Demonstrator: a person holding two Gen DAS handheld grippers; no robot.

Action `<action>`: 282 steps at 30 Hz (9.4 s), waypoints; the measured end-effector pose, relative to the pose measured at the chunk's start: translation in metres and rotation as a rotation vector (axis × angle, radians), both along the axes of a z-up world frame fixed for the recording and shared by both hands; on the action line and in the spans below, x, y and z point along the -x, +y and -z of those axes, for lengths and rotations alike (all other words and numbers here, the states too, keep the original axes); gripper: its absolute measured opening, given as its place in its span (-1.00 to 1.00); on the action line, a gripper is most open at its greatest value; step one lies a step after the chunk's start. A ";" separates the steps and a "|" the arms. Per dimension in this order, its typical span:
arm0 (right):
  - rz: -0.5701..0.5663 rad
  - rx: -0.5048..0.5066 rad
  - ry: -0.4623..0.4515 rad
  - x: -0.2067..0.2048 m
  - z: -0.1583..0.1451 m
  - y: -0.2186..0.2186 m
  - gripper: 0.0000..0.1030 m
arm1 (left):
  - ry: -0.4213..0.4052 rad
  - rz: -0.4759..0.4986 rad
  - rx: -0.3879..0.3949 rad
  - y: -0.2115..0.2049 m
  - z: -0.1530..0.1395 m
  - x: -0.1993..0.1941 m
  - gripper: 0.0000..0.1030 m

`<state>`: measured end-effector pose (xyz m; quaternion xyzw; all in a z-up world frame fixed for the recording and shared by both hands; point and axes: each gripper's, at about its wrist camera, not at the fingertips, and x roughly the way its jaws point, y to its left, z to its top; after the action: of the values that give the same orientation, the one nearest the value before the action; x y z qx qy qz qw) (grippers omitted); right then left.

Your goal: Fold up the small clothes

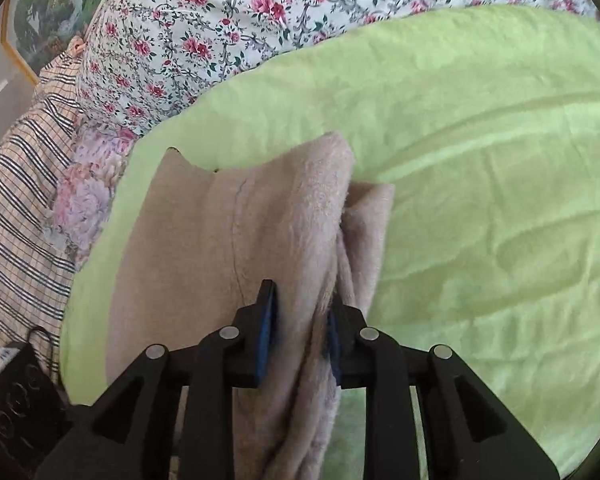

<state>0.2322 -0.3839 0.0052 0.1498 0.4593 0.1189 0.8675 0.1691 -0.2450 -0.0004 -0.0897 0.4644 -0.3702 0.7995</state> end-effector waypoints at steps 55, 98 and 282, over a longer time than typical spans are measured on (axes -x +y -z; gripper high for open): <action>-0.164 -0.386 0.120 0.019 0.046 0.192 -0.35 | 0.156 -0.322 0.070 0.325 0.029 -0.022 0.10; -0.040 -0.159 -0.058 0.163 0.000 0.184 -0.29 | -0.099 -0.475 -0.209 0.310 -0.011 0.160 0.26; -0.107 0.194 -0.141 0.262 -0.006 0.240 0.57 | -0.092 -0.553 -0.460 0.316 -0.020 0.207 0.58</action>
<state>-0.0299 -0.1438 0.0112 0.0319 0.4137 0.1305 0.9004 -0.0378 0.0710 0.0192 -0.0130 0.4572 -0.0293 0.8888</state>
